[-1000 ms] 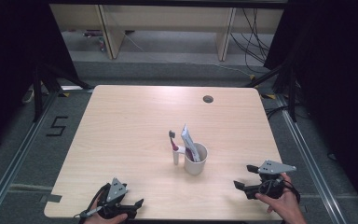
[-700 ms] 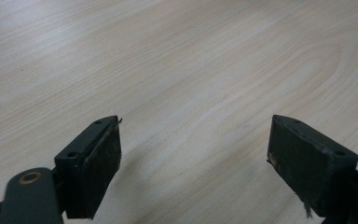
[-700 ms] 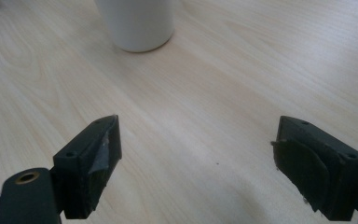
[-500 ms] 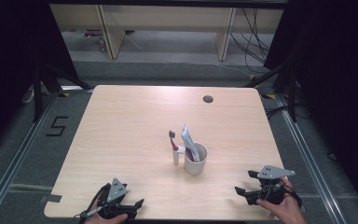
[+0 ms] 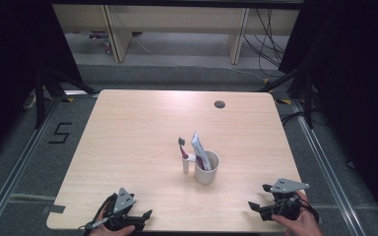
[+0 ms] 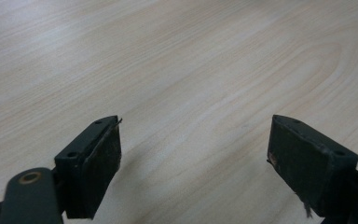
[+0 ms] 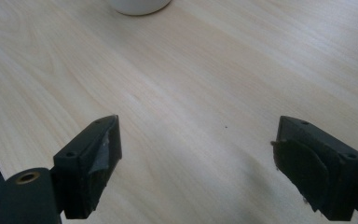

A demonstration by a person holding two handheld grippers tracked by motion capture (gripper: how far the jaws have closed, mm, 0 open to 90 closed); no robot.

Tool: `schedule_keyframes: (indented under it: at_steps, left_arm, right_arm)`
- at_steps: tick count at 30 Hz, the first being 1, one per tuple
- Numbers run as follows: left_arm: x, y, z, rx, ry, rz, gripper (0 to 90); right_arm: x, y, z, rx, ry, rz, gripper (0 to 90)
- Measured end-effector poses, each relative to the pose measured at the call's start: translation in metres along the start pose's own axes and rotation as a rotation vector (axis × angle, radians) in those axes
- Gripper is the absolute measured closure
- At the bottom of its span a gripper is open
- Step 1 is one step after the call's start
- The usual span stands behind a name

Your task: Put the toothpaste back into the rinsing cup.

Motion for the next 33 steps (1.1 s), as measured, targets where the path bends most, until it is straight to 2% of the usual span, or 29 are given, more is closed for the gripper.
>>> schedule_keyframes:
  at_steps: [1, 3, 4, 6, 7, 8, 10, 12, 16, 17, 18, 19, 22, 24, 25, 26, 30, 32, 33]
  left_arm:
    - [0.0, 0.0, 0.0, 0.0, 0.0, 0.0, 17.0]
    - [0.0, 0.0, 0.0, -0.001, 0.0, -0.001, 17.0]
    - [0.0, 0.0, 0.0, -0.001, 0.0, 0.001, 17.0]
    - [0.0, 0.0, 0.0, -0.002, -0.002, 0.001, 17.0]
    - [0.0, 0.0, 0.0, -0.001, 0.001, 0.0, 17.0]
    - [0.0, 0.0, 0.0, 0.0, 0.001, -0.001, 17.0]
    - [0.0, 0.0, 0.0, -0.001, 0.001, -0.001, 17.0]
    - [0.0, 0.0, 0.001, -0.001, 0.0, 0.002, 17.0]
    - [0.0, -0.001, 0.001, 0.009, -0.011, 0.012, 17.0]
    - [0.0, -0.001, 0.001, 0.009, -0.011, 0.012, 17.0]
    - [0.0, 0.0, 0.001, 0.008, -0.01, 0.009, 17.0]
    - [0.0, 0.0, 0.001, 0.004, -0.007, 0.006, 17.0]
    - [0.0, 0.001, 0.002, 0.006, -0.009, 0.007, 17.0]
    - [0.0, 0.001, 0.002, 0.003, -0.011, 0.005, 17.0]
    - [0.0, 0.001, 0.002, 0.001, -0.01, 0.005, 17.0]
    - [0.0, 0.001, 0.002, 0.001, -0.009, 0.004, 17.0]
    - [0.0, 0.001, 0.002, 0.0, -0.006, 0.003, 17.0]
    - [0.0, 0.001, 0.002, -0.003, -0.011, 0.004, 17.0]
    - [0.0, 0.001, 0.002, 0.0, -0.01, 0.003, 17.0]
  right_arm:
    - [-0.001, -0.002, -0.001, -0.013, -0.005, 0.025, 16.0]
    - [-0.002, -0.001, 0.0, -0.014, -0.007, -0.002, 16.0]
    - [-0.003, -0.002, 0.0, -0.017, -0.006, 0.019, 16.0]
    - [-0.005, -0.003, 0.0, -0.013, -0.017, 0.013, 16.0]
    - [-0.004, -0.001, 0.001, -0.021, -0.004, -0.012, 16.0]
    - [-0.006, -0.004, 0.0, -0.022, -0.013, 0.013, 16.0]
    - [-0.006, -0.003, 0.001, -0.017, -0.007, -0.016, 16.0]
    - [-0.008, -0.005, 0.0, -0.028, -0.02, -0.01, 16.0]
    - [-0.01, -0.006, 0.0, -0.042, -0.021, -0.044, 16.0]
    - [-0.011, -0.007, 0.0, -0.038, -0.033, -0.037, 16.0]
    - [-0.01, -0.005, 0.001, -0.047, -0.021, -0.071, 16.0]
    - [-0.012, -0.009, 0.0, -0.05, -0.036, -0.022, 16.0]
    - [-0.011, -0.007, 0.001, -0.056, -0.026, -0.063, 16.0]
    - [-0.011, -0.007, 0.001, -0.056, -0.03, -0.059, 16.0]
    - [-0.012, -0.009, 0.001, -0.054, -0.042, -0.039, 16.0]
    - [-0.011, -0.008, 0.001, -0.053, -0.035, -0.06, 16.0]
    - [-0.011, -0.008, 0.001, -0.055, -0.04, -0.061, 16.0]
    - [-0.011, -0.005, 0.002, -0.058, -0.032, -0.085, 16.0]
    - [-0.01, -0.005, 0.002, -0.06, -0.031, -0.081, 16.1]
Point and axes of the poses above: each handheld gripper's, and its own axes: z roughly forward along the jaws, x roughly out of its top, y roughly to its right, the point moved 2 cm from there along z, roughly forward along the jaws, and after that the axes turned 12 degrees about z, right-handed, at the moved point
